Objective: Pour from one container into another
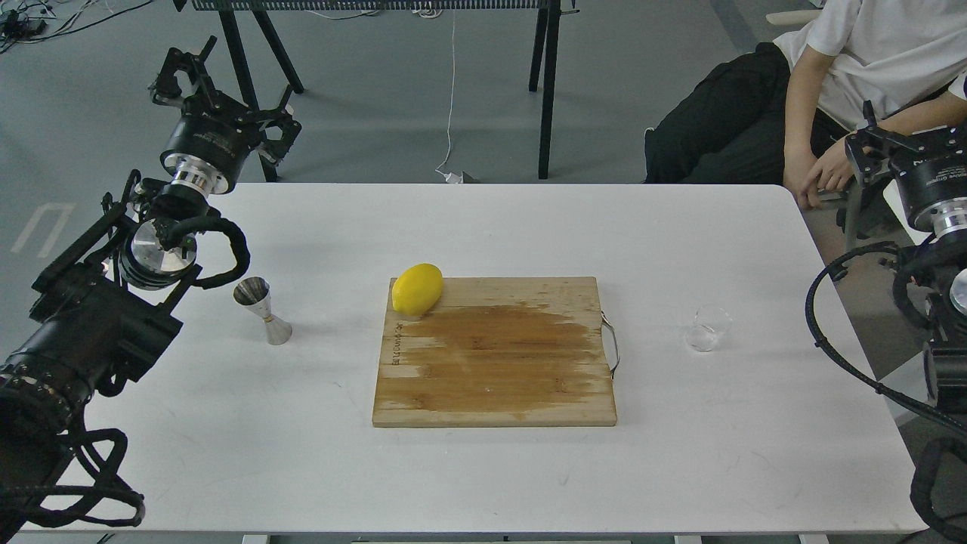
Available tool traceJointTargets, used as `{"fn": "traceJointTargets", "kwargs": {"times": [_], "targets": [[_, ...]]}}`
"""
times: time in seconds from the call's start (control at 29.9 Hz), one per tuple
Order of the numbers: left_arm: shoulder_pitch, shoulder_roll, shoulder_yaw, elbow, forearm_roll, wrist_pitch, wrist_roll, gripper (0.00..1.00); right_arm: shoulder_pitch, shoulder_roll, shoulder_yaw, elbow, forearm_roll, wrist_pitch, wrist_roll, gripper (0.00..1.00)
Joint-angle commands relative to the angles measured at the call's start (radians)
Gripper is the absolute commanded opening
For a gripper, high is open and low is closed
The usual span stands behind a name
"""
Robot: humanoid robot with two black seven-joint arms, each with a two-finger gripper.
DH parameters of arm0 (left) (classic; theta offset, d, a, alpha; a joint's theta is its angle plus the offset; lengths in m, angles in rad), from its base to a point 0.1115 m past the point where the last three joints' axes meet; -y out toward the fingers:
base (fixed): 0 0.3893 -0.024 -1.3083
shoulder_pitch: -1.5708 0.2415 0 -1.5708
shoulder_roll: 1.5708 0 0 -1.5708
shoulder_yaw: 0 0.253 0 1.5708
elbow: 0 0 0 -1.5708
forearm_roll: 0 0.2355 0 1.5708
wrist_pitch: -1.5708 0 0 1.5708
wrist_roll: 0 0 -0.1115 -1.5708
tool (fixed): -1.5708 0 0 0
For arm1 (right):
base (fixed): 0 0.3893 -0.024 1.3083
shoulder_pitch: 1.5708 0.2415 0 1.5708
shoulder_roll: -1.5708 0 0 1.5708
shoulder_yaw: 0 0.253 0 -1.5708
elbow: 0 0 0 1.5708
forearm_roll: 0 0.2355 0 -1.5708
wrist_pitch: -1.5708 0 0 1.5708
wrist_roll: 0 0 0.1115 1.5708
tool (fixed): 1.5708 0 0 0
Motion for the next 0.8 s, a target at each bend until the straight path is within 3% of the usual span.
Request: {"fn": "traceJointTargets", "kwargs": {"times": [0.0, 0.27, 0.47, 0.6, 0.77], "targets": [[-0.002, 0.001, 0.003, 0.0, 0.0, -0.001, -0.011, 1.0, 0.0, 0.001, -0.036, 0.009, -0.001, -0.001, 0.002, 1.0], [0.01, 0.045, 0.008, -0.07, 0.007, -0.008, -0.005, 1.0, 0.0, -0.001, -0.084, 0.01, 0.002, 0.001, 0.02, 1.0], [0.164, 0.344, 0.138, -0.444, 0.029, -0.021, -0.017, 1.0, -0.037, -0.008, -0.067, 0.059, 0.002, 0.004, 0.02, 1.0], [0.283, 0.496, 0.137, -0.641, 0.16, -0.013, -0.065, 1.0, -0.069, -0.021, -0.064, 0.061, 0.002, 0.025, 0.02, 1.0], [0.412, 0.723, 0.149, -0.886, 0.319, -0.012, -0.076, 1.0, -0.097, -0.038, -0.053, 0.055, 0.002, 0.032, 0.023, 1.0]]}}
